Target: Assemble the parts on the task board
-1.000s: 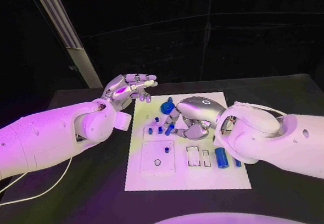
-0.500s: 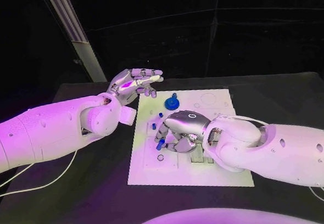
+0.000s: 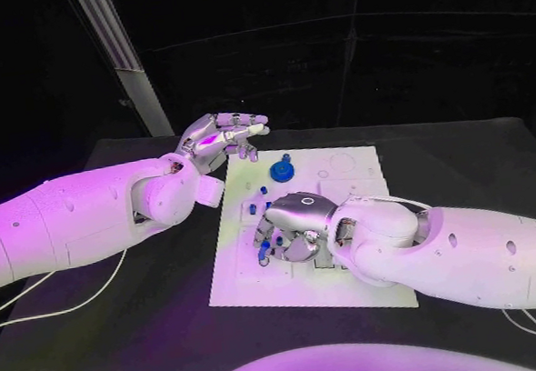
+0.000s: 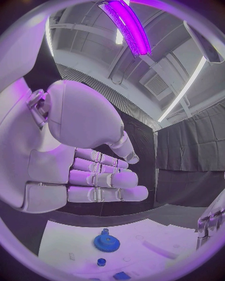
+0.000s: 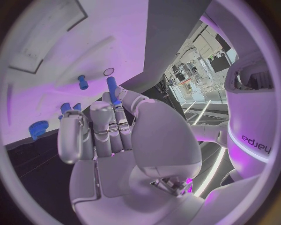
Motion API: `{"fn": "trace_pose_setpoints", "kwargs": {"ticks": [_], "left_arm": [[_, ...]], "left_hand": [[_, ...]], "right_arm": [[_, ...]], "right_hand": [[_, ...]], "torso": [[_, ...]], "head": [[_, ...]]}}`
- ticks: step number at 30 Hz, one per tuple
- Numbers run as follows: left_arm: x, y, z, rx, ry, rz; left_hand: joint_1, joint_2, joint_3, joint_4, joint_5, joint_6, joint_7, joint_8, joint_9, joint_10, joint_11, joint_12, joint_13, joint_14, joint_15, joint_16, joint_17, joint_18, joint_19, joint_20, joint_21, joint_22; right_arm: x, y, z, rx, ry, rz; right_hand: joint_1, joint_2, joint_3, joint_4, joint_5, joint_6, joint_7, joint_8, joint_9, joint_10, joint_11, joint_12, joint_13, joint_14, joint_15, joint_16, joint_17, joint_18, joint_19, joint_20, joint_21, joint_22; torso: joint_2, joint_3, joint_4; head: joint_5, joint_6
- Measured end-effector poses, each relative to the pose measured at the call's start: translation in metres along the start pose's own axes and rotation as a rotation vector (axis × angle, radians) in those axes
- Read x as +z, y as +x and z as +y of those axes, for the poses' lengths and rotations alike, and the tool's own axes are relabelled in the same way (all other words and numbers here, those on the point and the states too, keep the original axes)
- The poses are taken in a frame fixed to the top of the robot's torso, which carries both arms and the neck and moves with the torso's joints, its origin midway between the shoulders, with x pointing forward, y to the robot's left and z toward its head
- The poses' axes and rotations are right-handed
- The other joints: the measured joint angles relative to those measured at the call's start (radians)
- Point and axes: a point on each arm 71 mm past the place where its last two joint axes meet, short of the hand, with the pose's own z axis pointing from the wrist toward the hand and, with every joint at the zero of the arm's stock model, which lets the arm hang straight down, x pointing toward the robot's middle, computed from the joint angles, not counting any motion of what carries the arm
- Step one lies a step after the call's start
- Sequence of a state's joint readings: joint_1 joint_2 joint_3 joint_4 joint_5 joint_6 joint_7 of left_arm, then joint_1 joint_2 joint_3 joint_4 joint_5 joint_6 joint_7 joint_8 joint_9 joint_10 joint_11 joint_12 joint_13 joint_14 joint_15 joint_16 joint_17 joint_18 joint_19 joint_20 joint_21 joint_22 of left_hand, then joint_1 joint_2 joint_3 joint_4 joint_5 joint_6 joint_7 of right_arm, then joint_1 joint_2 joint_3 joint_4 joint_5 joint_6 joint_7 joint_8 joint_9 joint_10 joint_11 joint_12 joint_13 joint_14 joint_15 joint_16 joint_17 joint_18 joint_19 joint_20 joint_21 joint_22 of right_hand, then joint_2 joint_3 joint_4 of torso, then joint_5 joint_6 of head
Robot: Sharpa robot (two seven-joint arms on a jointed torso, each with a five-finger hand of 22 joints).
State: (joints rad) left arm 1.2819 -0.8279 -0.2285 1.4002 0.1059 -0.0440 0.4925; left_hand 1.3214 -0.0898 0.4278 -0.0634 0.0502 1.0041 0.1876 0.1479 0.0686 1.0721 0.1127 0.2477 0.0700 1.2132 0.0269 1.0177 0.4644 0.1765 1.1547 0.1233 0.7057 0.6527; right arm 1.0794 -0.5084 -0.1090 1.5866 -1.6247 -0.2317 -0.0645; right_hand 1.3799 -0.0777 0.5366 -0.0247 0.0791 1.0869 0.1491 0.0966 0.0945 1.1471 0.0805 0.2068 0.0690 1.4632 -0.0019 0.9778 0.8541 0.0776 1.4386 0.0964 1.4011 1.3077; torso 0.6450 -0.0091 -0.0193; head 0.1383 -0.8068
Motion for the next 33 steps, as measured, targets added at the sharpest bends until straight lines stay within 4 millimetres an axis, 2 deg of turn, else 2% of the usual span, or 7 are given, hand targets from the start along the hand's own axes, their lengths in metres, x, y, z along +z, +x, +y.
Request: {"fn": "trace_pose_setpoints", "kwargs": {"ticks": [33], "left_arm": [[0.0006, 0.0005, 0.0000, 0.000, -0.004, 0.002]], "left_hand": [[0.000, 0.000, 0.000, 0.000, 0.000, 0.000, 0.000, 0.000, 0.000, 0.000, 0.000, 0.000, 0.000, 0.000, 0.000, 0.000, 0.000, 0.000, 0.000, 0.000, 0.000, -0.001]], "right_arm": [[0.0050, 0.0049, 0.0030, -0.045, 0.002, 0.051]], "right_hand": [[-0.001, -0.001, -0.006, -0.005, -0.001, -0.005, -0.001, 0.004, 0.000, 0.000, 0.000, -0.002, 0.000, 0.000, 0.000, 0.012, 0.009, 0.000, 0.000, 0.000, 0.000, 0.000]], "torso": [[0.000, -0.0001, 0.0005]], "head": [[0.006, -0.011]]}}
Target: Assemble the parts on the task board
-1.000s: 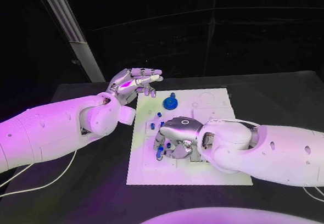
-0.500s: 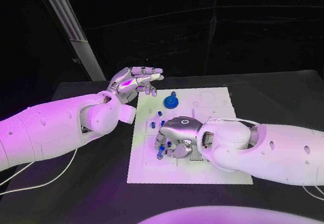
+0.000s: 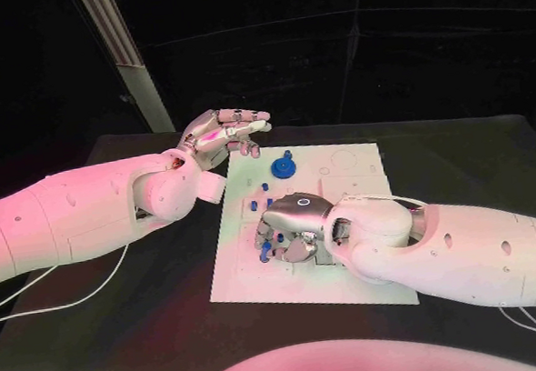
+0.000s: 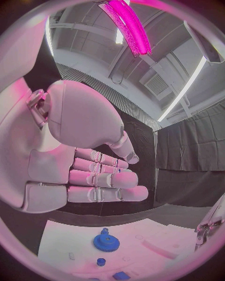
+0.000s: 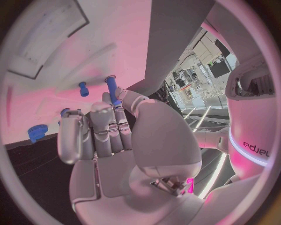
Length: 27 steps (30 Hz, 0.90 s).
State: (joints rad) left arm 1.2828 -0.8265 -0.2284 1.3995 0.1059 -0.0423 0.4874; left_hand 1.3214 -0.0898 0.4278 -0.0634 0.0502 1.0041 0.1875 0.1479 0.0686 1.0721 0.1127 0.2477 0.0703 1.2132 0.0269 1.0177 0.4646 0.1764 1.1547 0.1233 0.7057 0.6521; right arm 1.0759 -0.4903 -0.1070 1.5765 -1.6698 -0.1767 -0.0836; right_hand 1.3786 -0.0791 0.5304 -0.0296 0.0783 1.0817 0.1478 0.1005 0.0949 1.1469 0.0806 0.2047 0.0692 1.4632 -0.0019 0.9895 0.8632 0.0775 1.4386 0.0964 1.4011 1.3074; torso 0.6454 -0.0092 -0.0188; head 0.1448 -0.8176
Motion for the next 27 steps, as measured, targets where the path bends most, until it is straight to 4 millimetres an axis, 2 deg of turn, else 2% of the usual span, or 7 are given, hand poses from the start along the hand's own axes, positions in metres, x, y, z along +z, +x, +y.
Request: {"fn": "trace_pose_setpoints", "kwargs": {"ticks": [16, 18, 21, 22, 24, 27], "left_arm": [[0.0001, -0.0001, -0.0005, 0.000, -0.002, 0.002], [0.0002, 0.0000, -0.0006, 0.000, -0.002, 0.002], [0.0002, 0.0000, -0.0007, -0.001, -0.002, 0.003], [0.0002, 0.0001, -0.0007, -0.001, -0.003, 0.003], [0.0001, 0.0001, -0.0006, -0.001, -0.003, 0.003], [0.0001, 0.0000, -0.0007, -0.001, -0.003, 0.003]], "left_hand": [[0.000, 0.000, -0.006, 0.000, 0.000, 0.000, 0.000, 0.000, 0.000, -0.004, 0.004, 0.000, 0.000, -0.004, -0.004, 0.000, -0.001, 0.000, 0.000, 0.000, -0.004, -0.001], [0.000, 0.000, -0.006, 0.000, 0.000, 0.000, 0.000, 0.000, 0.000, -0.004, 0.004, 0.000, 0.000, -0.004, -0.004, 0.000, -0.001, 0.000, 0.000, 0.000, -0.004, -0.001], [0.000, 0.000, -0.006, 0.000, 0.000, 0.000, 0.000, 0.000, 0.000, -0.004, 0.004, 0.000, 0.000, -0.004, -0.004, 0.000, -0.001, 0.000, 0.000, 0.000, -0.004, -0.001], [0.000, 0.000, -0.006, 0.000, 0.000, 0.000, 0.000, 0.000, 0.000, -0.004, 0.004, 0.000, 0.000, -0.004, -0.004, 0.000, -0.001, 0.000, 0.000, 0.000, -0.004, -0.001], [0.000, 0.000, -0.006, 0.000, 0.000, 0.000, 0.000, 0.000, 0.000, -0.004, 0.004, 0.000, 0.000, -0.004, -0.004, 0.000, -0.001, 0.000, 0.000, 0.000, -0.004, -0.001], [0.000, 0.000, -0.006, 0.000, 0.000, 0.000, 0.000, 0.000, 0.000, -0.004, 0.004, 0.000, 0.000, -0.004, -0.004, 0.000, -0.001, 0.000, 0.000, 0.000, -0.004, -0.001]], "right_arm": [[0.0010, 0.0032, 0.0028, -0.017, -0.009, 0.008], [0.0015, 0.0034, 0.0028, -0.022, -0.007, 0.008], [0.0021, 0.0039, 0.0026, -0.029, -0.004, 0.010], [0.0022, 0.0040, 0.0025, -0.031, -0.003, 0.010], [0.0025, 0.0043, 0.0022, -0.036, 0.000, 0.012], [0.0026, 0.0053, 0.0022, -0.041, 0.001, 0.016]], "right_hand": [[-0.001, -0.001, -0.013, -0.001, 0.000, 0.003, 0.003, 0.000, 0.001, 0.000, 0.000, -0.002, 0.000, 0.000, 0.000, 0.000, -0.001, 0.000, 0.000, 0.000, 0.000, 0.001], [-0.001, -0.001, -0.019, -0.001, 0.000, 0.001, 0.005, 0.000, 0.001, -0.005, 0.004, -0.009, 0.001, 0.000, 0.000, 0.000, -0.003, 0.000, 0.000, 0.000, 0.000, 0.001], [-0.009, -0.008, -0.028, 0.003, 0.000, -0.018, 0.014, -0.009, -0.002, -0.028, 0.009, -0.021, -0.001, 0.000, 0.000, -0.002, -0.013, 0.000, -0.001, 0.001, -0.005, -0.010], [-0.014, -0.014, -0.034, 0.006, 0.002, -0.029, 0.018, -0.016, -0.005, -0.042, 0.012, -0.029, -0.003, -0.001, 0.001, -0.012, -0.023, 0.000, -0.008, 0.007, -0.015, -0.021], [-0.029, -0.029, -0.051, 0.009, 0.015, -0.054, 0.027, -0.029, -0.012, -0.082, 0.024, -0.049, -0.007, -0.017, 0.017, -0.046, -0.063, 0.000, -0.036, 0.013, -0.044, -0.062], [-0.046, -0.046, -0.083, 0.014, 0.035, -0.101, 0.028, -0.037, -0.023, -0.130, 0.033, -0.066, -0.007, -0.042, 0.023, -0.091, -0.113, 0.000, -0.065, 0.022, -0.084, -0.115]], "torso": [[0.000, -0.0004, 0.0000], [-0.001, -0.0004, 0.0000], [-0.001, -0.0004, 0.0000], [-0.001, -0.0004, 0.0000], [-0.001, -0.0004, 0.0000], [-0.001, -0.0004, -0.0005]], "head": [[0.003, -0.005], [0.003, -0.005], [0.003, -0.004], [0.003, -0.004], [0.004, -0.004], [0.004, -0.004]]}}
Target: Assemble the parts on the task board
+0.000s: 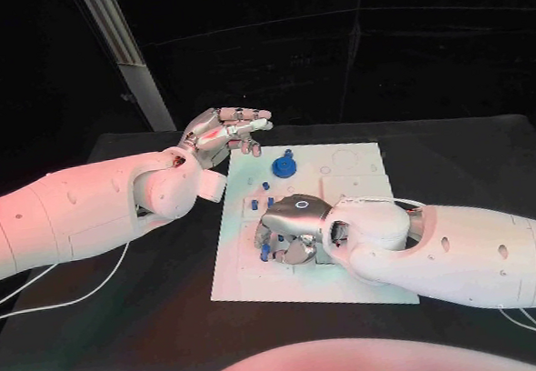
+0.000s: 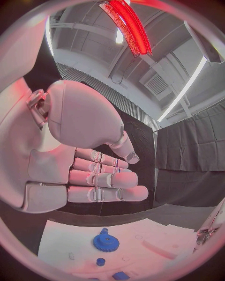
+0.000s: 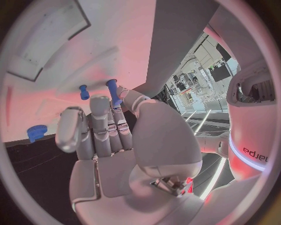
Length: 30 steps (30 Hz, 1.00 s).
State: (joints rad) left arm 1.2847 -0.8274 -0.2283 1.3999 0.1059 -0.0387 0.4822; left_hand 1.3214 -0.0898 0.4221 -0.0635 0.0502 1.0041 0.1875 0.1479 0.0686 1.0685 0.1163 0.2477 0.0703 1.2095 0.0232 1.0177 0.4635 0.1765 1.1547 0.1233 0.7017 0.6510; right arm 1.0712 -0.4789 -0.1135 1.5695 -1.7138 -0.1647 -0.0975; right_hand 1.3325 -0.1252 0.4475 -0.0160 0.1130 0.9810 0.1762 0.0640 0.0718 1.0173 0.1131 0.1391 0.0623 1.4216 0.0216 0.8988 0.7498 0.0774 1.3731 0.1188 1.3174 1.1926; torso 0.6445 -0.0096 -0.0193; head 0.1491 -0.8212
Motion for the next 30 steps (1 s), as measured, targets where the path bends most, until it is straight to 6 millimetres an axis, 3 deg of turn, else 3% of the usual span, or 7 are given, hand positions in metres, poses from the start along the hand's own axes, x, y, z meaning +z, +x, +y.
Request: {"fn": "trace_pose_setpoints", "kwargs": {"ticks": [8, 18, 25, 27, 30], "left_arm": [[0.000, 0.000, 0.000, 0.000, -0.001, 0.000], [0.000, -0.001, -0.001, 0.000, -0.002, -0.001], [-0.001, -0.003, -0.001, 0.001, -0.003, -0.003], [-0.001, -0.003, -0.001, 0.002, -0.003, -0.004], [0.000, -0.004, -0.001, 0.003, -0.003, -0.006]], "left_hand": [[0.000, 0.000, 0.000, 0.000, 0.000, 0.000, 0.000, 0.000, 0.000, 0.000, 0.000, 0.000, 0.000, 0.000, 0.000, 0.000, 0.000, 0.000, 0.000, 0.000, 0.000, 0.000], [0.000, 0.000, 0.000, 0.000, 0.000, 0.000, 0.000, 0.000, 0.000, 0.000, 0.000, 0.000, 0.000, 0.000, 0.000, 0.000, 0.000, 0.000, 0.000, 0.000, 0.000, 0.000], [0.000, 0.000, 0.000, 0.000, 0.000, 0.000, 0.000, 0.000, 0.000, 0.000, 0.000, 0.000, 0.000, 0.000, 0.000, 0.000, 0.000, 0.000, 0.000, 0.000, 0.000, 0.000], [0.000, 0.000, 0.000, 0.000, 0.000, 0.000, 0.000, 0.000, 0.000, 0.000, 0.000, 0.000, 0.000, 0.000, 0.000, 0.000, 0.000, 0.000, 0.000, 0.000, 0.000, 0.000], [0.000, 0.000, 0.000, 0.000, 0.000, 0.000, 0.000, 0.000, 0.000, -0.002, -0.002, 0.001, 0.000, 0.000, 0.000, 0.000, 0.000, 0.000, 0.000, 0.000, 0.000, 0.000]], "right_arm": [[-0.002, 0.007, 0.001, -0.007, -0.004, 0.018], [-0.009, 0.006, -0.004, -0.001, -0.001, -0.004], [-0.031, -0.005, -0.021, 0.057, 0.022, -0.137], [-0.034, -0.015, -0.024, 0.082, 0.027, -0.193], [-0.038, -0.026, -0.028, 0.116, 0.028, -0.258]], "right_hand": [[-0.007, -0.007, -0.093, 0.011, 0.041, -0.042, -0.004, -0.001, -0.003, -0.031, -0.001, 0.016, 0.004, -0.016, -0.002, -0.022, -0.037, 0.000, -0.014, -0.001, -0.028, -0.035], [-0.013, -0.002, -0.125, 0.020, 0.047, -0.042, -0.004, -0.001, -0.001, -0.031, -0.001, 0.041, 0.005, -0.016, -0.002, -0.010, -0.030, 0.000, -0.014, -0.001, -0.028, -0.028], [-0.011, 0.000, -0.165, 0.021, 0.053, -0.062, 0.002, -0.001, -0.001, -0.056, 0.005, 0.041, 0.003, -0.010, 0.004, -0.024, -0.061, 0.001, -0.014, -0.002, -0.043, -0.052], [-0.002, 0.009, -0.184, 0.020, 0.053, -0.077, 0.006, -0.001, -0.002, -0.092, 0.009, 0.037, 0.003, -0.012, 0.006, -0.047, -0.087, 0.016, -0.025, 0.000, -0.061, -0.074], [0.006, 0.017, -0.209, 0.021, 0.053, -0.091, 0.005, -0.001, -0.003, -0.127, 0.012, 0.031, 0.003, -0.014, 0.007, -0.057, -0.103, 0.016, -0.026, 0.001, -0.071, -0.086]], "torso": [[0.000, 0.0000, -0.0002], [0.000, 0.0001, -0.0002], [-0.001, 0.0017, -0.0037], [-0.002, 0.0017, -0.0044], [-0.003, 0.0017, -0.0045]], "head": [[-0.001, -0.001], [-0.002, 0.000], [-0.014, 0.009], [-0.019, 0.013], [-0.026, 0.019]]}}
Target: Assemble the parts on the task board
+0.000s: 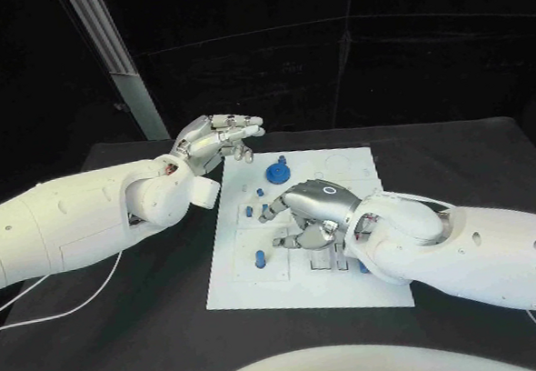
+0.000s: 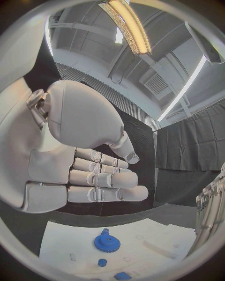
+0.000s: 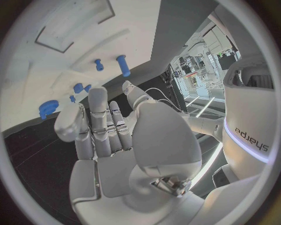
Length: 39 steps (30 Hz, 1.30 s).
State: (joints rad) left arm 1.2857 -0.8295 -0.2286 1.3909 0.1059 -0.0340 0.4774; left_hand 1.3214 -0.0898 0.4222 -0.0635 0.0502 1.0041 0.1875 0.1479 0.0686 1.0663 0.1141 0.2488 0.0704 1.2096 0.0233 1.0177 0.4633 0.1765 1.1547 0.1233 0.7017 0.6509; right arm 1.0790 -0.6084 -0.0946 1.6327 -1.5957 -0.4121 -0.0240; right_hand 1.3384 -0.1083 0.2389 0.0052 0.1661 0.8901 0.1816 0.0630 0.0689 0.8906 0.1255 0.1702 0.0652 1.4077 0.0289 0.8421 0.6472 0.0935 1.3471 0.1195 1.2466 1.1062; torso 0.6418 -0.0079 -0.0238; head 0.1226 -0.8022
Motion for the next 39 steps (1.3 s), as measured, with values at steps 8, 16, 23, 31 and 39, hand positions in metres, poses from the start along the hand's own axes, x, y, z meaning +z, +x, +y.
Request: {"fn": "trace_pose_setpoints", "kwargs": {"ticks": [8, 16, 23, 31, 39], "left_arm": [[0.000, -0.001, 0.001, 0.000, -0.003, 0.001], [-0.001, 0.000, 0.001, -0.003, -0.007, 0.005], [-0.003, 0.003, 0.001, -0.008, -0.009, 0.011], [-0.005, 0.003, 0.002, -0.009, -0.012, 0.012], [-0.006, 0.002, 0.002, -0.010, -0.013, 0.012]], "left_hand": [[0.000, 0.000, 0.000, 0.000, 0.000, 0.000, 0.000, 0.000, 0.000, -0.002, -0.002, 0.003, 0.000, 0.000, 0.000, 0.000, -0.001, 0.000, 0.000, 0.000, 0.000, -0.001], [0.000, 0.000, 0.000, 0.000, 0.000, 0.000, 0.000, 0.000, 0.000, -0.002, -0.002, 0.003, 0.000, 0.000, 0.000, 0.000, -0.001, 0.000, 0.000, 0.000, 0.000, -0.001], [0.000, 0.000, 0.000, 0.000, 0.000, 0.000, 0.000, 0.000, 0.000, -0.002, -0.002, 0.003, 0.000, 0.000, 0.000, 0.000, -0.001, 0.000, 0.000, 0.000, 0.000, -0.001], [0.000, 0.000, 0.000, 0.000, 0.000, 0.000, 0.000, 0.000, 0.000, -0.002, -0.002, 0.003, 0.000, 0.000, 0.000, 0.000, -0.001, 0.000, 0.000, 0.000, 0.000, -0.001], [0.000, 0.000, 0.000, 0.000, 0.000, 0.000, 0.000, 0.000, 0.000, -0.002, -0.002, 0.003, 0.000, 0.000, 0.000, 0.000, -0.001, 0.000, 0.000, 0.000, 0.000, -0.001]], "right_arm": [[-0.021, -0.027, -0.018, 0.084, 0.060, -0.066], [-0.066, -0.047, -0.053, 0.211, 0.247, -0.064], [-0.104, -0.047, -0.071, 0.325, 0.436, -0.042], [-0.134, -0.021, -0.080, 0.352, 0.621, 0.052], [-0.141, -0.008, -0.082, 0.284, 0.734, 0.115]], "right_hand": [[0.018, 0.030, -0.022, 0.003, 0.006, 0.054, 0.002, 0.026, 0.012, 0.124, -0.013, 0.067, 0.015, 0.025, -0.007, 0.036, 0.033, 0.000, 0.026, -0.003, 0.029, 0.045], [-0.009, 0.031, -0.047, 0.042, 0.020, 0.135, -0.042, 0.065, 0.025, 0.338, -0.072, 0.185, 0.080, 0.059, -0.053, 0.179, 0.195, -0.024, 0.108, -0.040, 0.153, 0.198], [-0.073, 0.024, -0.153, 0.115, 0.117, 0.137, -0.075, 0.122, 0.040, 0.429, -0.097, 0.712, 0.609, 0.058, -0.072, 0.346, 0.377, -0.045, 0.118, -0.064, 0.233, 0.202], [-0.110, 0.053, -0.290, 0.198, 0.152, 0.090, -0.067, 0.216, 0.063, 0.510, -0.095, 1.205, 1.210, 0.058, -0.072, 0.628, 0.660, -0.056, 0.118, -0.064, 0.271, 0.202], [-0.110, 0.057, -0.347, 0.235, 0.162, 0.052, -0.062, 0.250, 0.068, 0.512, -0.093, 1.222, 1.242, 0.058, -0.072, 0.669, 0.661, -0.087, 0.118, -0.057, 0.321, 0.202]], "torso": [[0.001, 0.0006, 0.0019], [0.000, -0.0029, 0.0000], [-0.002, -0.0054, -0.0085], [-0.007, -0.0069, -0.0176], [-0.009, -0.0067, -0.0203]], "head": [[-0.013, 0.011], [-0.041, 0.017], [-0.065, 0.019], [-0.085, 0.015], [-0.098, 0.016]]}}
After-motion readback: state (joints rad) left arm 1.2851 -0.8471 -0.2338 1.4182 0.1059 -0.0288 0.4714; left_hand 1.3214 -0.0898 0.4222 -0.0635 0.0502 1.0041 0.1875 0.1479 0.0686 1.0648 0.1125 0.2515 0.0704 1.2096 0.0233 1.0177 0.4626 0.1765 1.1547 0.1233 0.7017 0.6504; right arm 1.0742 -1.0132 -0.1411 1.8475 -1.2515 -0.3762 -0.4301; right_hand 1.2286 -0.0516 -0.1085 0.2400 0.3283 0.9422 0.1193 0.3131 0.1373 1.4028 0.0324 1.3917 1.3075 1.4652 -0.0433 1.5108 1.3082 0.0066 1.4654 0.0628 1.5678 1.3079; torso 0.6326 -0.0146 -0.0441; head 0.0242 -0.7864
